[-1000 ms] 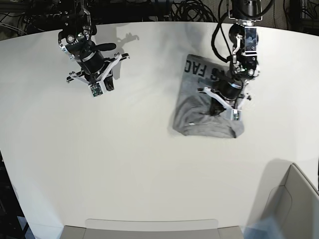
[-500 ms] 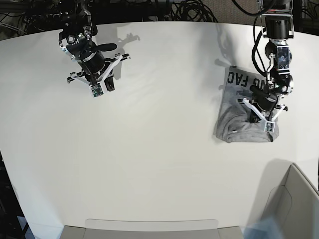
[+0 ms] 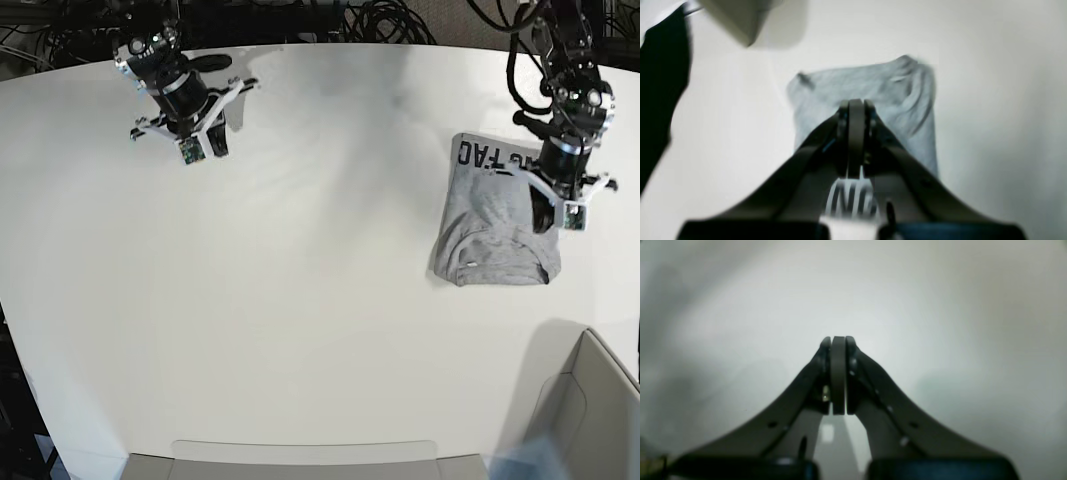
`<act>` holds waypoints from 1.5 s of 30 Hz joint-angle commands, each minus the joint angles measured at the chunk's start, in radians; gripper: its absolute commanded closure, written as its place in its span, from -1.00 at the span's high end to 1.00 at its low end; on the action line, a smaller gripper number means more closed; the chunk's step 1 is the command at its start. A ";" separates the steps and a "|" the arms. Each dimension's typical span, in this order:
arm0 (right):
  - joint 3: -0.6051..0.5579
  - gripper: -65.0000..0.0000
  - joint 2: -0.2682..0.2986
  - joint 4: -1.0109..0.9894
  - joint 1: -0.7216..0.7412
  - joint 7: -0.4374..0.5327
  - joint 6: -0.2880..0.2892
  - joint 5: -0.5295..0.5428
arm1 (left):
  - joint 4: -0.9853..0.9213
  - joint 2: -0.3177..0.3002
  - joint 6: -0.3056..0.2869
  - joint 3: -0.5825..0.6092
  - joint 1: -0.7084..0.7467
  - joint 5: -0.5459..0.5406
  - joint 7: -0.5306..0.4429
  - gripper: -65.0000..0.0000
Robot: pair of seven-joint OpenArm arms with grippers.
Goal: Fold the T-shirt properly
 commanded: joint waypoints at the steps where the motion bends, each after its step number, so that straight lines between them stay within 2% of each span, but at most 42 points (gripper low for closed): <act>1: 0.001 -1.00 0.001 0.018 -0.035 0.028 0.003 0.012 | 0.017 0.008 -0.004 -0.030 0.037 0.001 0.002 -1.00; 3: 0.001 -1.00 -0.002 0.018 -0.110 0.034 0.003 0.012 | 0.017 0.017 -0.004 -0.075 0.116 0.001 0.011 -1.00; 7: 0.001 -1.00 0.006 0.018 -0.271 0.120 0.003 0.012 | 0.017 0.019 -0.004 -0.113 0.311 0.001 -0.005 -1.00; 11: -0.008 -1.00 0.081 0.018 -0.404 0.131 -0.002 0.014 | 0.017 0.019 -0.002 -0.144 0.473 -0.020 -0.030 -1.00; 15: 0.001 -1.00 0.126 0.017 -0.495 0.131 -0.005 0.014 | 0.012 0.019 0.001 -0.157 0.624 -0.103 -0.059 -1.00; 18: -0.003 -1.00 0.158 0.010 -0.538 0.131 -0.007 0.042 | 0.003 0.019 0.001 -0.170 0.685 -0.149 -0.062 -1.00; 21: -0.009 -1.00 0.181 -0.049 -0.552 0.131 -0.005 0.158 | -0.060 0.020 0.001 -0.161 0.686 -0.155 -0.056 -1.00; 24: -0.035 -1.00 0.210 -0.200 -0.500 0.131 -0.002 0.246 | -0.124 0.020 0.002 -0.119 0.656 -0.152 -0.055 -1.00; 28: -0.118 -1.00 0.267 -0.410 -0.401 0.140 -0.005 0.241 | -0.232 0.020 0.004 -0.072 0.628 -0.149 -0.055 -1.00; 35: -0.272 -1.00 0.285 -0.659 -0.280 0.141 -0.005 0.238 | -0.479 0.023 0.004 0.007 0.561 -0.149 -0.065 -1.00; 37: -0.310 -1.00 0.287 -0.744 -0.236 0.146 -0.005 0.238 | -0.543 0.040 0.004 0.022 0.536 -0.148 -0.068 -1.00; 40: -0.364 -1.00 0.285 -0.887 -0.174 0.220 -0.005 0.238 | -0.687 0.045 0.004 0.044 0.487 -0.105 -0.121 -1.00; 42: -0.416 -1.00 0.284 -1.004 -0.122 0.296 -0.005 0.238 | -0.826 0.039 0.004 0.090 0.441 -0.031 -0.187 -1.00; 45: -0.500 -1.00 0.287 -1.209 -0.030 0.439 -0.005 0.238 | -0.968 0.019 0.004 0.123 0.377 0.049 -0.229 -1.00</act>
